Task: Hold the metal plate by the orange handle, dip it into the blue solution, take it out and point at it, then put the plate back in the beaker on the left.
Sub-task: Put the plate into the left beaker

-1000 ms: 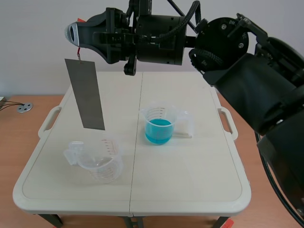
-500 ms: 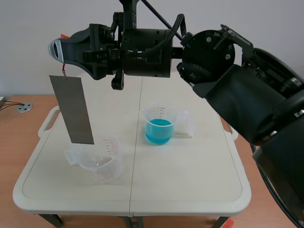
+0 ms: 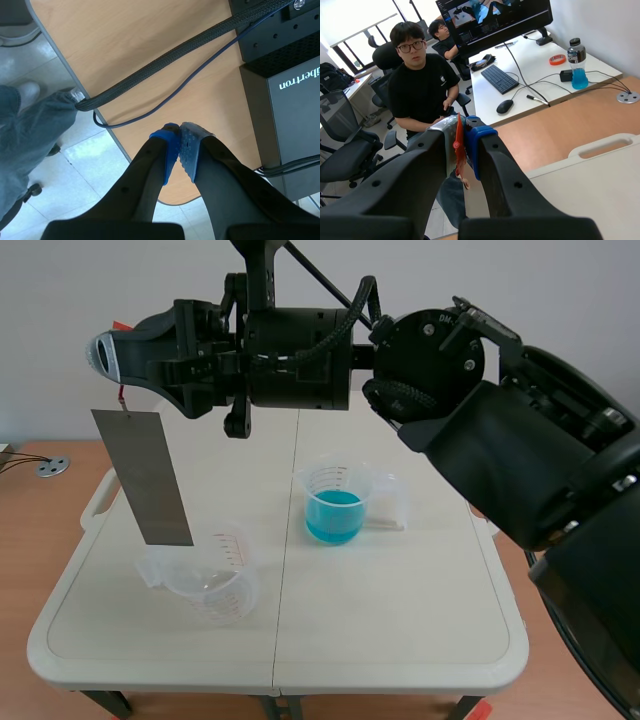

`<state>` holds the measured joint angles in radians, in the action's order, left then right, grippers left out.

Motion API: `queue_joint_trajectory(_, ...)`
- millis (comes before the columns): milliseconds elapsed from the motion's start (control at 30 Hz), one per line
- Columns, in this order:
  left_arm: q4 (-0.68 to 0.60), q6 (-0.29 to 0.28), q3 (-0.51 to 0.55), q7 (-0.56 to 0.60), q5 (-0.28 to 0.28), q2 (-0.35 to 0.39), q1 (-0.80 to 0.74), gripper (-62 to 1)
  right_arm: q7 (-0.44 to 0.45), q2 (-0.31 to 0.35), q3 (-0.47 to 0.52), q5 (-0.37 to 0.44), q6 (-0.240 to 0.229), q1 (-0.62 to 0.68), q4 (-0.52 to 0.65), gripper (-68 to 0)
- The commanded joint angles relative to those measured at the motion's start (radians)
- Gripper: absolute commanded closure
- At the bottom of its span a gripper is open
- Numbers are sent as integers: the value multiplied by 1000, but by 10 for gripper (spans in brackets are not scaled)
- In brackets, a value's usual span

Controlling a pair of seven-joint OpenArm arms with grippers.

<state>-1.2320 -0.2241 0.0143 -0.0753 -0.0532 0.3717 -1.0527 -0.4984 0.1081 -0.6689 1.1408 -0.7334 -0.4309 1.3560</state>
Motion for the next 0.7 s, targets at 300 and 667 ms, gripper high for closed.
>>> queue_joint_trajectory(300,-3,-3,5,8,-6,3,-8,-27,42,-3,7,-15,-12,23,18,-15)
queue_joint_trajectory(667,-3,-3,5,7,-6,3,-8,-27,83,-3,8,-98,11,49,18,-15)
